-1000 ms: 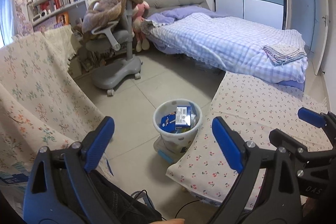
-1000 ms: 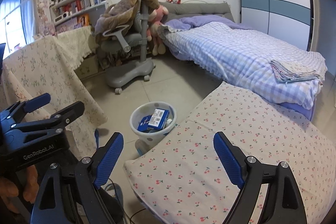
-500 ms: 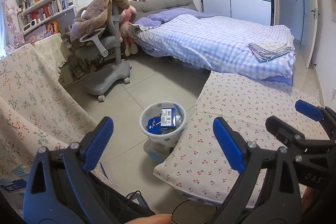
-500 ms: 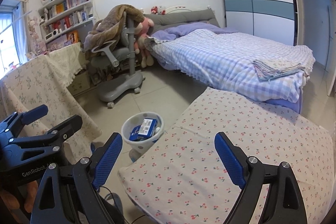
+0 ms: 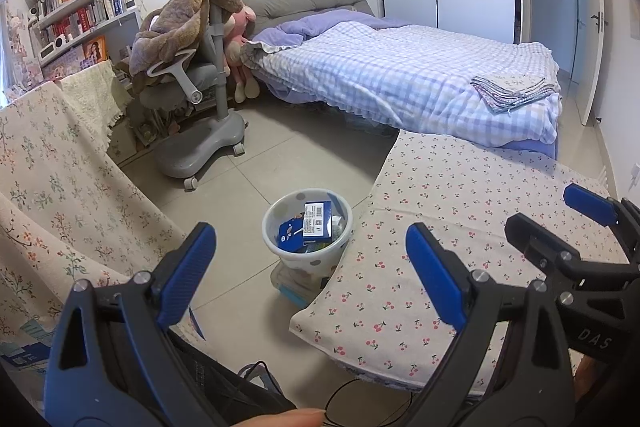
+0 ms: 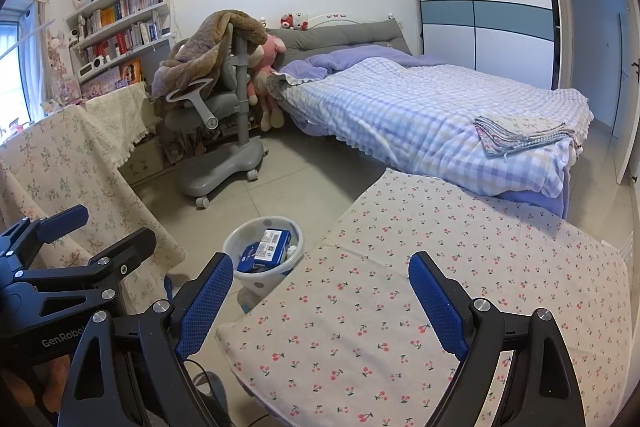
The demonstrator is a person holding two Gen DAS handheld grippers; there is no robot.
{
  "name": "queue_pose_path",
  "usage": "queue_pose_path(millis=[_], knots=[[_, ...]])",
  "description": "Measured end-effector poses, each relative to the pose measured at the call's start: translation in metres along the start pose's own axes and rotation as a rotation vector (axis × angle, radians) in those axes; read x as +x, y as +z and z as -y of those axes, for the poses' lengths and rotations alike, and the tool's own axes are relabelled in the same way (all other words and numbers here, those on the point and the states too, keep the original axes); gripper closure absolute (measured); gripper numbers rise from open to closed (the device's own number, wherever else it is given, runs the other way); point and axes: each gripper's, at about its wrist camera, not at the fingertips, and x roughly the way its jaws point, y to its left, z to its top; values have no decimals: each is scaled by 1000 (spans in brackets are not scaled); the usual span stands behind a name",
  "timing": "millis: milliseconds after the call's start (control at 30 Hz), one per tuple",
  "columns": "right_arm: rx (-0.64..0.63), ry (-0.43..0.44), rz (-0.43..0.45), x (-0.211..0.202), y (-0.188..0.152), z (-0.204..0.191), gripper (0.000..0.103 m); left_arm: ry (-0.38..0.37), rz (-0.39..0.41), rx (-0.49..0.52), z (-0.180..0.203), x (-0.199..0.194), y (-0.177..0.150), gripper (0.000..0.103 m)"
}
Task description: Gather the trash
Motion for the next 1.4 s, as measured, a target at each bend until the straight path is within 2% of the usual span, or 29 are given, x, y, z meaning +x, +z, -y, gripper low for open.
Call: queue_pose_path(millis=[633, 1400], knots=[[5, -5, 0, 4, 0, 4, 12, -20, -31, 10, 6, 11, -1, 7], [7, -5, -1, 6, 1, 9, 12, -14, -12, 7, 6, 11, 1, 7]])
